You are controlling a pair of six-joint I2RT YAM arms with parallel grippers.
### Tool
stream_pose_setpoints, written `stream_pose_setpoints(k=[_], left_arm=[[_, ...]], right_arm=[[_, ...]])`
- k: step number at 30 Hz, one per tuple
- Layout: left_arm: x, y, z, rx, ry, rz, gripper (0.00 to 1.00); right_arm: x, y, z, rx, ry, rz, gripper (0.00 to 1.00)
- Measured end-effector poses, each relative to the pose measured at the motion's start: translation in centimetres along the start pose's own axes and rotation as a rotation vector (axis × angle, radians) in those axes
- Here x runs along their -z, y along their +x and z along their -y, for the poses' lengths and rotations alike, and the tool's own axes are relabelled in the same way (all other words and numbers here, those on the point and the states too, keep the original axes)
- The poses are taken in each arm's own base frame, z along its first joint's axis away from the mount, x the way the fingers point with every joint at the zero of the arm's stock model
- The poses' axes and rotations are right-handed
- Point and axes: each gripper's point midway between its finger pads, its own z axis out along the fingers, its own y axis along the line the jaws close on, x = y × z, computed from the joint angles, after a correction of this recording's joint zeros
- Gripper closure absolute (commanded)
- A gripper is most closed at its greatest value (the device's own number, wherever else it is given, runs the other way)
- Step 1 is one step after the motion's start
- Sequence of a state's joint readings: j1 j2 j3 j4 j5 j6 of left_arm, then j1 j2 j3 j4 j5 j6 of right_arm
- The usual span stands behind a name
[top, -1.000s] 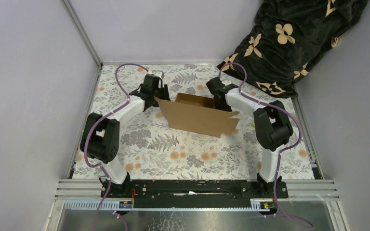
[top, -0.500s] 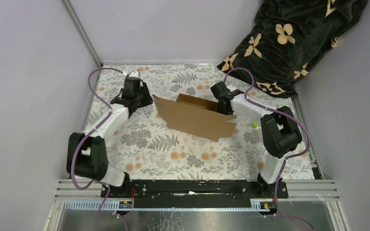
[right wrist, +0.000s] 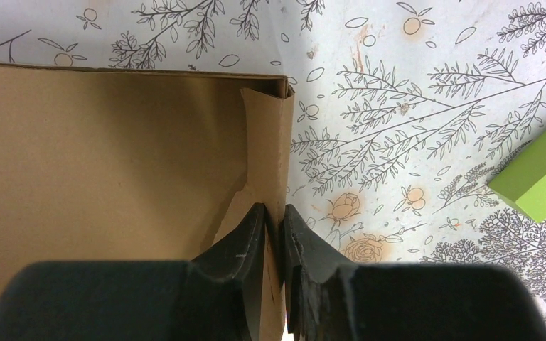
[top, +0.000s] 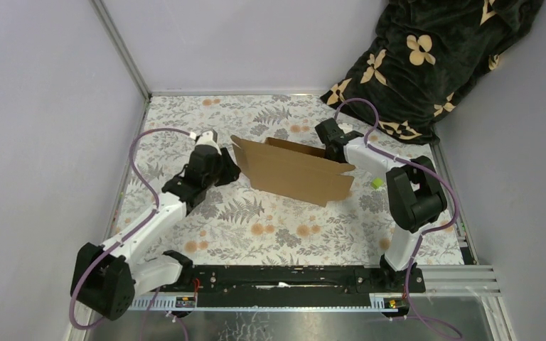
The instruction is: Fold the paper box
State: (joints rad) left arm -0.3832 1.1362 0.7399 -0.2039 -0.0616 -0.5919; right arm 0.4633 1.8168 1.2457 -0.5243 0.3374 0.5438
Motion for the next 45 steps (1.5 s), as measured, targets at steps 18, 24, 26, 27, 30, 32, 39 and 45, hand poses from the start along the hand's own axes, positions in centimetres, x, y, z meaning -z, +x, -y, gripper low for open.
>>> stream_pose_setpoints(k=[18, 24, 26, 27, 30, 32, 39, 45], left_arm=[[-0.4, 9.7, 5.6, 0.016, 0.131, -0.131, 0.55], [-3.2, 9.5, 6.6, 0.015, 0.098, -0.123, 0.53], [-4.1, 8.8, 6.9, 0.018, 0.089, -0.108, 0.52], [-4.6, 8.3, 7.2, 0.022, 0.090, -0.097, 0.52], [-6.1, 6.7, 6.9, 0.046, 0.071, -0.069, 0.52], [-7.1, 5.7, 6.2, 0.060, 0.047, -0.057, 0.52], [-10.7, 2.1, 6.6, 0.086, 0.024, -0.019, 0.52], [-13.0, -0.3, 9.1, 0.074, 0.062, 0.007, 0.52]], right_arm=[[-0.2, 0.1, -0.1, -0.041, -0.044, 0.036, 0.72], [0.5, 2.7, 0.9, -0.056, -0.081, 0.014, 0.60], [1.0, 3.5, 1.3, -0.057, -0.094, 0.006, 0.60], [1.3, 3.9, 1.5, -0.056, -0.103, 0.001, 0.60], [2.0, 5.0, 2.1, -0.053, -0.117, -0.016, 0.59], [2.5, 5.7, 2.4, -0.052, -0.130, -0.024, 0.59], [3.9, 7.7, 2.7, -0.039, -0.172, -0.044, 0.46], [5.1, 8.5, 1.6, -0.015, -0.234, -0.062, 0.18]])
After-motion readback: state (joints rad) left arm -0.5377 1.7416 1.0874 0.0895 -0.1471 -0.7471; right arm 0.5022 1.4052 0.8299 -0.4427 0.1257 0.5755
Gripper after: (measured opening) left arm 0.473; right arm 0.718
